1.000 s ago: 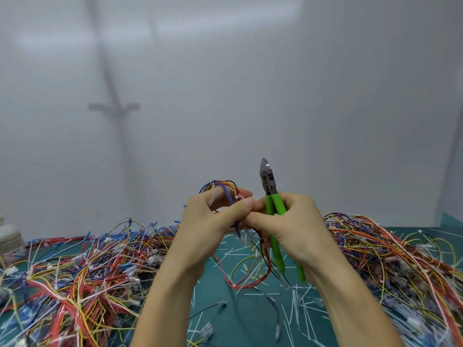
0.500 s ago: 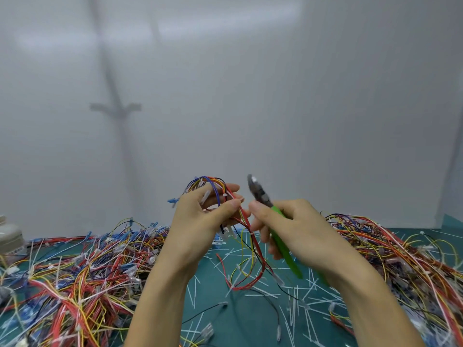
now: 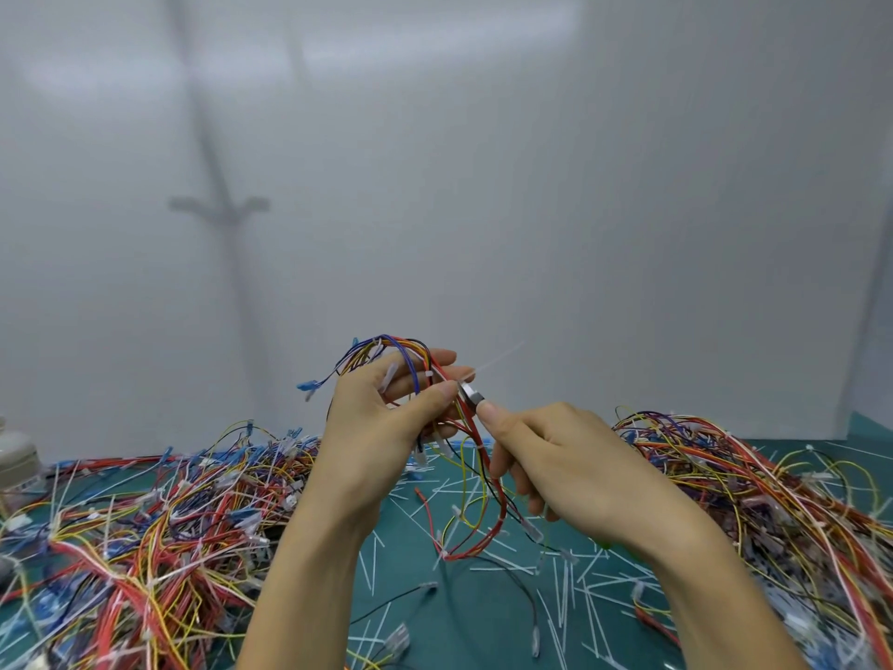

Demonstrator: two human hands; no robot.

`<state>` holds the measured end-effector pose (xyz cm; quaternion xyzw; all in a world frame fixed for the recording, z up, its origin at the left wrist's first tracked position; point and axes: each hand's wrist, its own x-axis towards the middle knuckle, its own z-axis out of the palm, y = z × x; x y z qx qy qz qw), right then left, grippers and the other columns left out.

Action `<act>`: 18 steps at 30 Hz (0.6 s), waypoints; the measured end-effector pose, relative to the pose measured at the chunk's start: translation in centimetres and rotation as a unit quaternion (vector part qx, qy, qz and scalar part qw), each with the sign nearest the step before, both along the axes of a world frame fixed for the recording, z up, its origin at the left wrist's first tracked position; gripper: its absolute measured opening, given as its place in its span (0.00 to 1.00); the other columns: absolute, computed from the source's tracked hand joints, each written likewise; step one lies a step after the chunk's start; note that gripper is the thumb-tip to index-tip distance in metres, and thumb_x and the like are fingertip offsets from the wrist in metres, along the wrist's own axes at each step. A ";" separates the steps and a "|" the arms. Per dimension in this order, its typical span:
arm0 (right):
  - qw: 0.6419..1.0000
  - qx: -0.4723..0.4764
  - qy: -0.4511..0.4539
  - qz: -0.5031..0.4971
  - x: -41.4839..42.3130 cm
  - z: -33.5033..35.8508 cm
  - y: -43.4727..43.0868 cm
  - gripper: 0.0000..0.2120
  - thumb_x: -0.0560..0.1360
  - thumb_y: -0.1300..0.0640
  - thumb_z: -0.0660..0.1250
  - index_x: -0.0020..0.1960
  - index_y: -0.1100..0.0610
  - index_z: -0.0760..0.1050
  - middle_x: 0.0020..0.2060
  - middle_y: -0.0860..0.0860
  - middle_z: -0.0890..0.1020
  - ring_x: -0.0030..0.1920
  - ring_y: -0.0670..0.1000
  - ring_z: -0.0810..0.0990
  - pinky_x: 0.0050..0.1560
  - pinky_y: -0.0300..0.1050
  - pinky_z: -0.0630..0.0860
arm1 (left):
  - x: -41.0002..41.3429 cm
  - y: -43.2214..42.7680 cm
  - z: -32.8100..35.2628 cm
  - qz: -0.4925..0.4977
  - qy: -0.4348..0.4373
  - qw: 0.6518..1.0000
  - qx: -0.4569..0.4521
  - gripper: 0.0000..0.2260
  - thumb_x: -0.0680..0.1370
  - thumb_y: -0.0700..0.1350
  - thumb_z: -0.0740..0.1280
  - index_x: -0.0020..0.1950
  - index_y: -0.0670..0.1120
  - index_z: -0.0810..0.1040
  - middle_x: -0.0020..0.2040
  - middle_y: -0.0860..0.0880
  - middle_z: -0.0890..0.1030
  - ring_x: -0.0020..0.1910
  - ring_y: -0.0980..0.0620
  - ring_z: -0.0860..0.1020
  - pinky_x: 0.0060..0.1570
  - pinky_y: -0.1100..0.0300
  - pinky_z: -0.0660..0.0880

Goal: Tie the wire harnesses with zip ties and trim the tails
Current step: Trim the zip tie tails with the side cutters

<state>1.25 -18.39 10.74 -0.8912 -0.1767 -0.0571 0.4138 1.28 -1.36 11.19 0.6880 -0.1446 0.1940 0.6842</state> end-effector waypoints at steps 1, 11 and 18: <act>1.000 0.004 -0.002 -0.001 0.0 0.0 0.1 0.32 0.75 0.30 0.51 0.37 0.54 0.79 0.33 0.56 0.82 0.36 0.55 0.82 0.45 0.56 0.80 | -0.1 0.0 0.0 -0.004 0.001 1.000 0.004 0.08 0.77 0.34 0.69 0.55 0.41 0.80 0.48 0.48 0.87 0.42 0.51 0.85 0.39 0.62 0.81; 1.000 0.008 -0.016 -0.005 0.2 0.0 0.1 0.32 0.76 0.30 0.53 0.34 0.55 0.79 0.25 0.54 0.77 0.29 0.55 0.78 0.41 0.56 0.80 | -0.1 0.2 0.0 -0.020 0.011 1.000 0.002 0.09 0.77 0.35 0.69 0.56 0.42 0.80 0.48 0.49 0.87 0.42 0.51 0.85 0.39 0.62 0.81; 0.999 0.035 -0.002 0.002 0.2 0.0 0.3 0.32 0.76 0.31 0.55 0.33 0.56 0.79 0.22 0.49 0.75 0.23 0.47 0.75 0.36 0.51 0.79 | -0.1 0.4 0.0 -0.021 0.034 0.999 0.003 0.08 0.77 0.36 0.69 0.56 0.43 0.81 0.47 0.47 0.87 0.42 0.49 0.85 0.39 0.61 0.81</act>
